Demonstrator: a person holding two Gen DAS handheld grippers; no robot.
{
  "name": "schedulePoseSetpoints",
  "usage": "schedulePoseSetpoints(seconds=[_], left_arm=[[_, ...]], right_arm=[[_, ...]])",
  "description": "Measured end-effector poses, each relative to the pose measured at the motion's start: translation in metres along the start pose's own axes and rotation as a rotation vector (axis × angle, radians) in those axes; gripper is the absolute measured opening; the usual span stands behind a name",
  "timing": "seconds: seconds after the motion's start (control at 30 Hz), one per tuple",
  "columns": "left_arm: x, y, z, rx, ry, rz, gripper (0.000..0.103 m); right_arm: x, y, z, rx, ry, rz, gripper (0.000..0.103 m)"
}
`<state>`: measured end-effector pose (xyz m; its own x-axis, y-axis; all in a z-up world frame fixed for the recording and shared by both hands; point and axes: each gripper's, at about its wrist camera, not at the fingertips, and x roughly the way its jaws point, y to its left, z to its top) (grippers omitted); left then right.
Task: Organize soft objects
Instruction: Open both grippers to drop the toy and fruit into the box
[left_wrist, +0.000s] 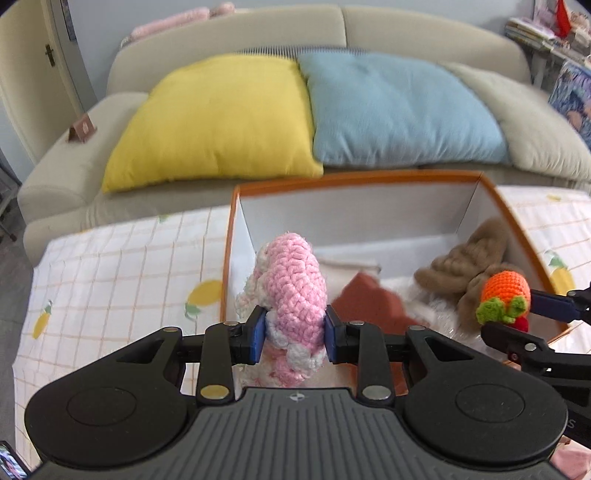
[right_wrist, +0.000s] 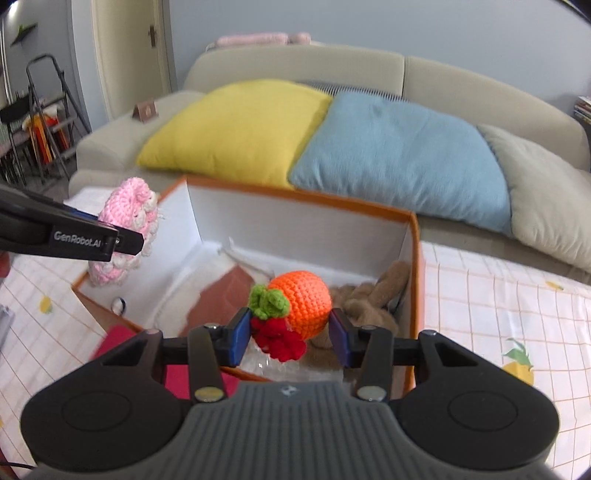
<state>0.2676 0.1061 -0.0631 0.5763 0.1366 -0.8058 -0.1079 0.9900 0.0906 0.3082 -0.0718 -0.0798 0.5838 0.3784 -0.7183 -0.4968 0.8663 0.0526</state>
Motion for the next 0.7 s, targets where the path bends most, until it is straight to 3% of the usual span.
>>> schedulePoseSetpoints(seconds=[0.13, 0.23, 0.33, 0.4, 0.53, 0.7], left_arm=[[0.015, 0.002, -0.008, -0.007, 0.044, 0.008, 0.039], [0.015, 0.001, -0.011, 0.002, 0.028, 0.008, 0.041], [0.011, 0.002, -0.008, 0.0, 0.01, 0.008, 0.065], [0.004, 0.002, -0.007, -0.004, -0.013, 0.01, 0.069], [-0.015, 0.0, -0.001, -0.007, -0.062, -0.006, 0.074], [-0.058, -0.007, 0.002, 0.004, -0.193, -0.021, 0.076]], right_arm=[[0.013, 0.0, -0.007, -0.001, 0.04, -0.002, 0.046], [0.013, -0.003, -0.007, 0.009, 0.043, 0.002, 0.046], [0.01, -0.003, -0.005, 0.005, 0.041, 0.001, 0.046], [0.007, -0.002, -0.003, 0.004, 0.04, -0.004, 0.047], [-0.006, -0.004, 0.001, 0.028, 0.017, -0.009, 0.062], [-0.038, -0.007, 0.005, 0.043, -0.045, -0.024, 0.071]])
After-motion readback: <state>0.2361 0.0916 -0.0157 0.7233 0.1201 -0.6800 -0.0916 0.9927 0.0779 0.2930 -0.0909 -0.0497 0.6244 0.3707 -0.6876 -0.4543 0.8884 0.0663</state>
